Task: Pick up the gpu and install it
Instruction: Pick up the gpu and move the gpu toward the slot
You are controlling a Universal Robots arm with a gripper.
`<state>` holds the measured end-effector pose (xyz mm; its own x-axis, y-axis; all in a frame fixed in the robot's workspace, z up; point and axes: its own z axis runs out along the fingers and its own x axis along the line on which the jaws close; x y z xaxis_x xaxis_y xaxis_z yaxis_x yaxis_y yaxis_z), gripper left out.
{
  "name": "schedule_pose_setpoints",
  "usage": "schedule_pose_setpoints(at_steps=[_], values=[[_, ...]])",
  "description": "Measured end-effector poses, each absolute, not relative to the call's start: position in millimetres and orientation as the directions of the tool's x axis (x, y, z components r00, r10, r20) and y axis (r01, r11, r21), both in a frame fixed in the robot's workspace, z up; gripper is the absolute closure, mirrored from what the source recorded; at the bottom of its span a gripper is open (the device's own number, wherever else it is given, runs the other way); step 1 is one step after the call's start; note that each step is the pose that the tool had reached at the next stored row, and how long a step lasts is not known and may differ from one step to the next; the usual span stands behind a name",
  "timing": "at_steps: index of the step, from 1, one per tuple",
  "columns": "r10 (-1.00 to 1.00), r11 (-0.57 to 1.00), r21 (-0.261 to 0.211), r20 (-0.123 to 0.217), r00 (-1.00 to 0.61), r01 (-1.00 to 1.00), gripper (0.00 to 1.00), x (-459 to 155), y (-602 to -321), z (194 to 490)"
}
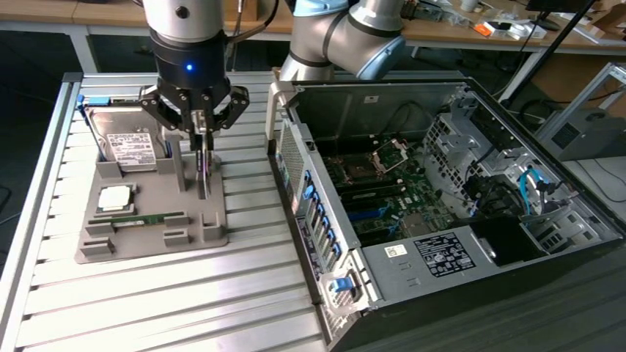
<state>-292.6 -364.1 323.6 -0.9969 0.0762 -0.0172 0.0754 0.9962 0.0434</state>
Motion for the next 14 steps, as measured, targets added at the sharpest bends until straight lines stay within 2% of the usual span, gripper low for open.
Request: schedule_pose_setpoints(at_steps=[14], values=[[0.076, 0.996, 0.043, -0.017, -0.997, 0.075, 0.73, -292.6, -364.1, 337.5]])
